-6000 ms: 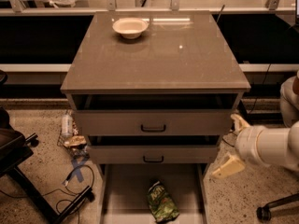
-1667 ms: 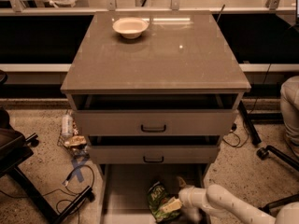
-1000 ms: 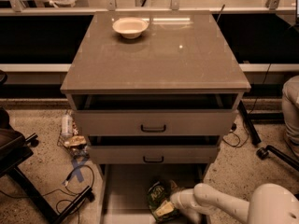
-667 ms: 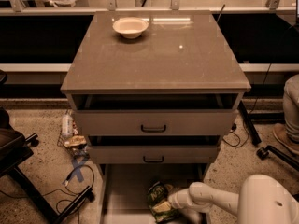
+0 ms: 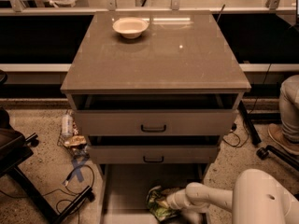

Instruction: Pick green jalapeno chip bag from bottom drawer and place on counter

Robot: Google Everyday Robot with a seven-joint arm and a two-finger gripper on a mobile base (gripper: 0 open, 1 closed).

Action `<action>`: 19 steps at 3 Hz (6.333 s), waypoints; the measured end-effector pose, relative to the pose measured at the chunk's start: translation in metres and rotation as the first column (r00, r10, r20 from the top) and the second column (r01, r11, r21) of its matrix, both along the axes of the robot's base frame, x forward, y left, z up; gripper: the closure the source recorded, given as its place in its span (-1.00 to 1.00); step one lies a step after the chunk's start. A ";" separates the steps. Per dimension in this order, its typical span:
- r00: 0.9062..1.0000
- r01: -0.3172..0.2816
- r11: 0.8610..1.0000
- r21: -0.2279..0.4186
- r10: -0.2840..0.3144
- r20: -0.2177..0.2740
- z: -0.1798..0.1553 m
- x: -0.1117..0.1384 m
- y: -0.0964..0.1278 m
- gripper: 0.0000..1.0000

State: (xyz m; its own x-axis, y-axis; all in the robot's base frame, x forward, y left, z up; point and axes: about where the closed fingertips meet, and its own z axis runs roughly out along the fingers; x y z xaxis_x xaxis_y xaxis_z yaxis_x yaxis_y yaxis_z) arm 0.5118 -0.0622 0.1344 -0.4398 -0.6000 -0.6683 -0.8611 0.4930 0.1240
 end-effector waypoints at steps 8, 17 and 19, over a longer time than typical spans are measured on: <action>0.941 -0.117 0.941 0.318 0.003 0.339 0.406 -0.020 -0.136 1.00; 0.764 -0.110 0.985 0.134 -0.003 0.645 0.843 0.131 -0.077 1.00; 0.669 -0.050 0.985 0.167 -0.091 0.738 0.834 0.228 -0.069 1.00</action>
Offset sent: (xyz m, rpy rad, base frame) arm -0.0098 0.0109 0.0122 0.1323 -0.0116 0.0690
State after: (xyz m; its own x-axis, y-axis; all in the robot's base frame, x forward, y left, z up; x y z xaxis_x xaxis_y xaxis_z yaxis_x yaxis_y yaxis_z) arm 0.7398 -0.1311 0.9679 0.2313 -0.4516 -0.8617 -0.6929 0.5453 -0.4717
